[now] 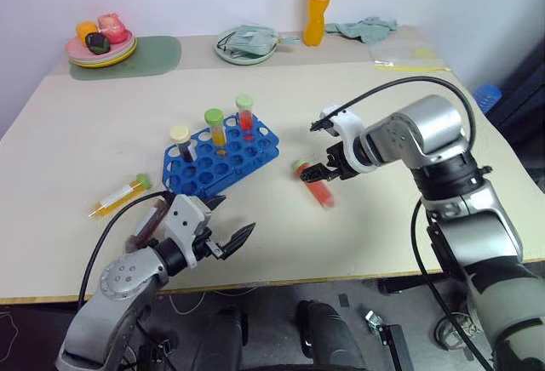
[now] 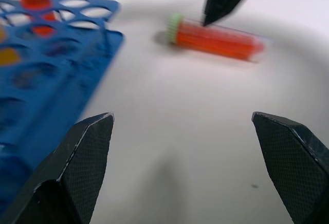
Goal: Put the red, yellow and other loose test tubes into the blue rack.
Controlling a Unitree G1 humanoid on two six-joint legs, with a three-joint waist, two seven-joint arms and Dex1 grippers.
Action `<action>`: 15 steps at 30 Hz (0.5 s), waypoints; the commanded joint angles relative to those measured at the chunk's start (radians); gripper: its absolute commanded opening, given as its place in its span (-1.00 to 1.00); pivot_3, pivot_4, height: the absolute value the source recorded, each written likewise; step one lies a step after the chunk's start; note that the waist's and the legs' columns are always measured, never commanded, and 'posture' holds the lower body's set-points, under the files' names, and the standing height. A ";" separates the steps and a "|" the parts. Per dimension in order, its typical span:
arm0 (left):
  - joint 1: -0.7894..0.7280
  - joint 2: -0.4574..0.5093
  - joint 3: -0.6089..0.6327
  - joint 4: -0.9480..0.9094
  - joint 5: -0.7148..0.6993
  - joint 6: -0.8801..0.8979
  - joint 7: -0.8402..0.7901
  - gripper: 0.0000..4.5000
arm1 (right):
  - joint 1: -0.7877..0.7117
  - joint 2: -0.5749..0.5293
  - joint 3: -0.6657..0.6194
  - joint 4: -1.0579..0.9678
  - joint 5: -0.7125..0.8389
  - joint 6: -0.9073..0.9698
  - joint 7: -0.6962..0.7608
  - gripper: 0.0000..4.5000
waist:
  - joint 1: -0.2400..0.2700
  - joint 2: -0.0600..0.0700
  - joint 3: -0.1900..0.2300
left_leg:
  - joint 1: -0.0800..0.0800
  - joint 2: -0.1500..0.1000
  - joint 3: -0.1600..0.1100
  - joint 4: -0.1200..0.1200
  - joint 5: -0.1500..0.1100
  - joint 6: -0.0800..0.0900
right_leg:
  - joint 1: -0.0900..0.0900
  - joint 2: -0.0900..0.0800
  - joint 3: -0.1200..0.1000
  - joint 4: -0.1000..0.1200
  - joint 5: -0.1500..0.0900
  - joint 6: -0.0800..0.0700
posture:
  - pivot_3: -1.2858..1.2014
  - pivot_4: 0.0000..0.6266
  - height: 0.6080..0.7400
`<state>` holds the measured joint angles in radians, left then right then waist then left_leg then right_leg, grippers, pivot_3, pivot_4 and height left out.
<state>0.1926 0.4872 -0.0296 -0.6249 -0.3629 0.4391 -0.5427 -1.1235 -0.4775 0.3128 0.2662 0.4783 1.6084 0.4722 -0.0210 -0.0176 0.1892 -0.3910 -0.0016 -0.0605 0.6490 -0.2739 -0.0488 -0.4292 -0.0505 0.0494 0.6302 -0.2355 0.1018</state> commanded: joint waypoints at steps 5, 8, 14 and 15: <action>-0.015 -0.024 -0.032 -0.078 0.023 -0.009 0.042 1.00 | -0.070 0.086 0.009 0.166 0.008 0.006 -0.095 0.66 | 0.000 0.000 0.000 | 0.000 0.000 0.000 0.000 0.000 0.000 | 0.000 0.000 0.000 0.000 0.000 0.000 | 0.03 -0.52 1.00; -0.019 -0.026 -0.034 -0.086 0.024 0.002 0.052 1.00 | -0.070 0.103 0.011 0.176 0.008 0.006 -0.113 0.06 | 0.000 0.000 0.000 | 0.000 0.000 0.000 0.000 0.000 0.000 | 0.000 0.000 0.000 0.000 0.000 0.000 | 0.03 -0.52 1.00; -0.011 -0.020 -0.022 -0.092 0.018 0.004 0.054 1.00 | -0.061 -0.008 0.061 -0.011 0.140 0.006 -0.050 -0.55 | 0.003 0.001 0.001 | 0.000 0.000 0.000 0.000 0.000 0.000 | 0.000 0.000 0.000 0.000 0.000 0.000 | 0.03 -0.52 1.00; -0.007 -0.020 -0.018 -0.091 0.018 0.001 0.054 1.00 | -0.040 -0.044 0.061 -0.093 0.173 0.006 -0.020 -0.55 | 0.003 0.001 0.001 | -0.001 0.000 0.000 0.000 0.000 0.001 | 0.000 0.000 0.000 0.000 0.000 0.000 | 0.03 -0.52 1.00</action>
<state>0.1825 0.4641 -0.0608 -0.6735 -0.3391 0.4510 -0.4896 -1.1598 -0.4837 0.3826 0.2940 0.5913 1.6085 0.4101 -0.0180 -0.0165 0.1898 -0.3916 -0.0017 -0.0605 0.6495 -0.2746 -0.0476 -0.4291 -0.0503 0.0493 0.6296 -0.2354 0.1021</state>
